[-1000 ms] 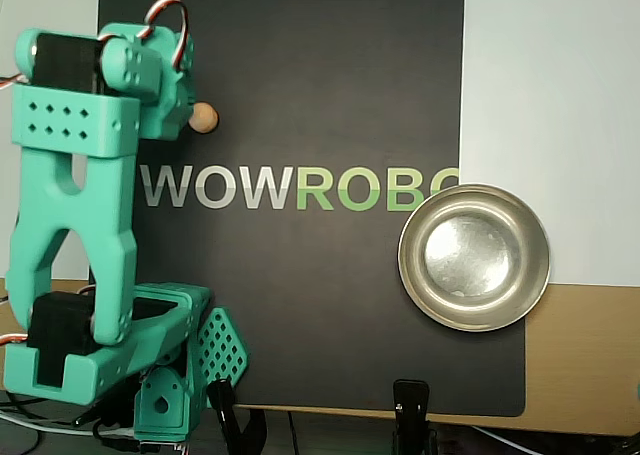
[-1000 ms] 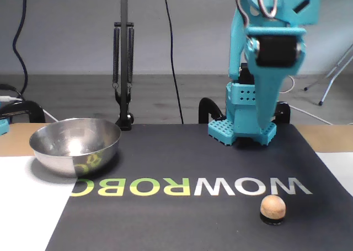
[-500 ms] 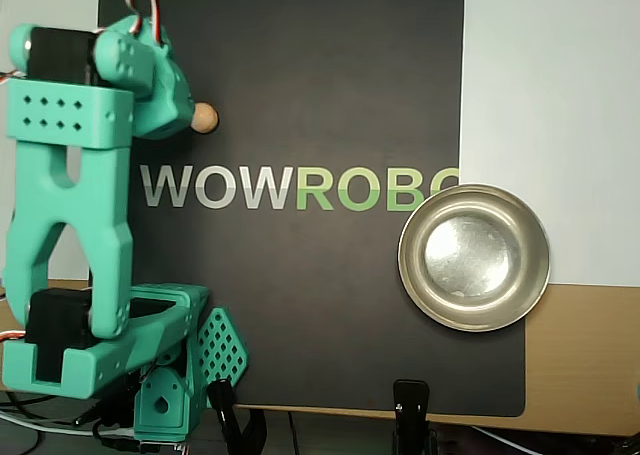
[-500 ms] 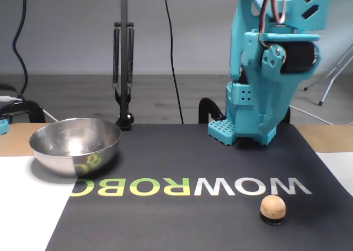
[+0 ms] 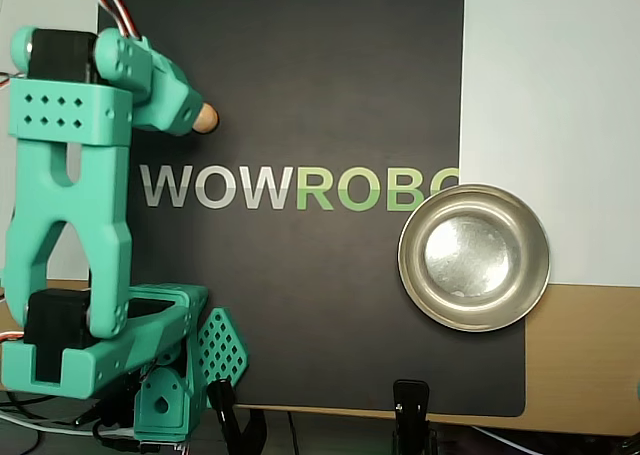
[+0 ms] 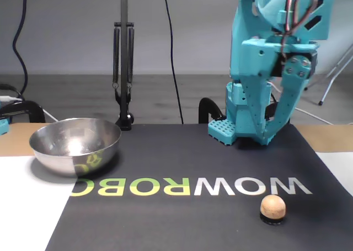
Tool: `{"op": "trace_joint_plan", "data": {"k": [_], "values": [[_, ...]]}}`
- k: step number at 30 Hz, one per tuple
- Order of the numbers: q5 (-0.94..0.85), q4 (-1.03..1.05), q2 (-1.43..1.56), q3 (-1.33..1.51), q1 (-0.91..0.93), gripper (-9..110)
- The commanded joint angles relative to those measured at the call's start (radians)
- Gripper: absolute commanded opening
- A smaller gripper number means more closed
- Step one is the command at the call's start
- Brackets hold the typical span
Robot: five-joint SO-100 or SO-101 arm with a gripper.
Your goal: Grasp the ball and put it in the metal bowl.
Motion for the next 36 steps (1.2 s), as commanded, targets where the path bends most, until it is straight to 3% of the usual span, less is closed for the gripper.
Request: {"op": "trace_joint_plan", "data": {"k": [1, 15, 25, 36], "values": [[-0.052, 0.006, 0.005, 0.0, -0.003, 0], [-0.063, -0.005, 0.005, -0.003, -0.003, 1], [-0.272, 0.008, 0.003, 0.0, 0.005, 1], [-0.285, -0.006, -0.038, 0.0, 0.006, 0]]}}
